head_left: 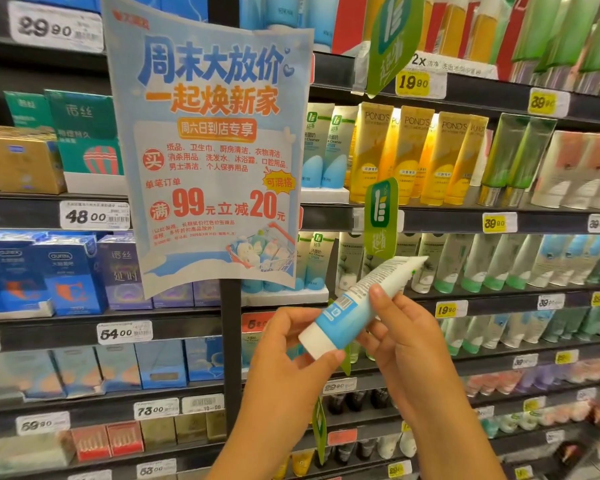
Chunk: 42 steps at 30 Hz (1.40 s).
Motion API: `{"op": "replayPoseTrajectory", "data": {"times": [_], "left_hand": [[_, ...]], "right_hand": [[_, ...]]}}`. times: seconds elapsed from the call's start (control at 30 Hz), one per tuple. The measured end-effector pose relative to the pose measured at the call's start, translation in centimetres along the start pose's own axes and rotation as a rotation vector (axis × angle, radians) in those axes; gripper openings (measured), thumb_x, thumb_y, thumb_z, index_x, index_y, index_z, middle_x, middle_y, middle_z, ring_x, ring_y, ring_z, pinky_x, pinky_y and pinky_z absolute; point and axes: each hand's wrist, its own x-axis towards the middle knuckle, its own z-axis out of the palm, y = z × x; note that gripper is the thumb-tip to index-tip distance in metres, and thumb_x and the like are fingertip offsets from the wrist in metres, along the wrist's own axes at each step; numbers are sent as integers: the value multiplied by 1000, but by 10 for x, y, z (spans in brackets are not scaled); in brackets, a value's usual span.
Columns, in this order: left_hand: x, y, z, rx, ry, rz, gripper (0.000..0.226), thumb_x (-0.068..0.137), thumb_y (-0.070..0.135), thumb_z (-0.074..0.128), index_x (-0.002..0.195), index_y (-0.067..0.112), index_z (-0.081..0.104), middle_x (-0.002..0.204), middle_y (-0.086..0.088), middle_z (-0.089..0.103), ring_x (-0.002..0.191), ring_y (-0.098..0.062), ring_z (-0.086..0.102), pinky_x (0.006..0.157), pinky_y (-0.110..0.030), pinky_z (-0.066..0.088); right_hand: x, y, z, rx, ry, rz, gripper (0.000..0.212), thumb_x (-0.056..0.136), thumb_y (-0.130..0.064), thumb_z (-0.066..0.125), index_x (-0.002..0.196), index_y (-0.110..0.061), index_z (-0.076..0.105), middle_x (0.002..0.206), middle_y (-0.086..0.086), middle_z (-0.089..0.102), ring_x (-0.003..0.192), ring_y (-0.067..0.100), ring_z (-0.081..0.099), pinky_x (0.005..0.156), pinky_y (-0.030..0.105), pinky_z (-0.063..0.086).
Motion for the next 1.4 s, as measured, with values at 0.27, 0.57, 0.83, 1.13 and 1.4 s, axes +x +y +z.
{"op": "replayPoseTrajectory", "data": {"times": [0.27, 0.57, 0.83, 1.13, 1.4], "left_hand": [[-2, -5, 2, 119, 5, 50, 53, 70, 6, 78, 88, 50, 55, 106, 17, 55, 99, -2, 60, 76, -19, 55], [-7, 3, -5, 6, -55, -66, 39, 69, 8, 78, 94, 32, 60, 94, 17, 67, 83, 6, 63, 57, -11, 49], [-12, 16, -8, -734, -265, -492, 36, 53, -3, 81, 88, 0, 72, 92, -23, 70, 75, -30, 69, 60, -35, 58], [-22, 38, -6, -942, -386, -698, 65, 26, -6, 91, 87, -13, 70, 98, -36, 64, 78, -44, 67, 63, -47, 59], [-30, 42, 3, -983, -431, -687, 65, 30, -9, 90, 91, -13, 69, 98, -35, 65, 80, -43, 67, 68, -49, 56]], "right_hand": [[1, 5, -1, 61, 57, 41, 17, 92, -13, 49, 103, -14, 61, 90, 4, 75, 86, 14, 70, 67, 25, 57], [-8, -3, -1, 14, -50, 7, 31, 75, -26, 58, 104, -14, 64, 93, 2, 73, 90, 17, 68, 66, 23, 56], [-11, -17, -2, 50, -134, 10, 37, 75, -21, 57, 110, -8, 61, 99, 8, 72, 91, 24, 68, 77, 38, 57], [-13, -26, -3, 72, -85, 116, 27, 67, -21, 64, 91, -7, 63, 82, 8, 73, 68, 20, 70, 61, 34, 58], [-20, -33, -8, 89, -63, 198, 29, 68, -21, 66, 91, -3, 63, 86, 16, 69, 69, 25, 69, 60, 38, 58]]}}
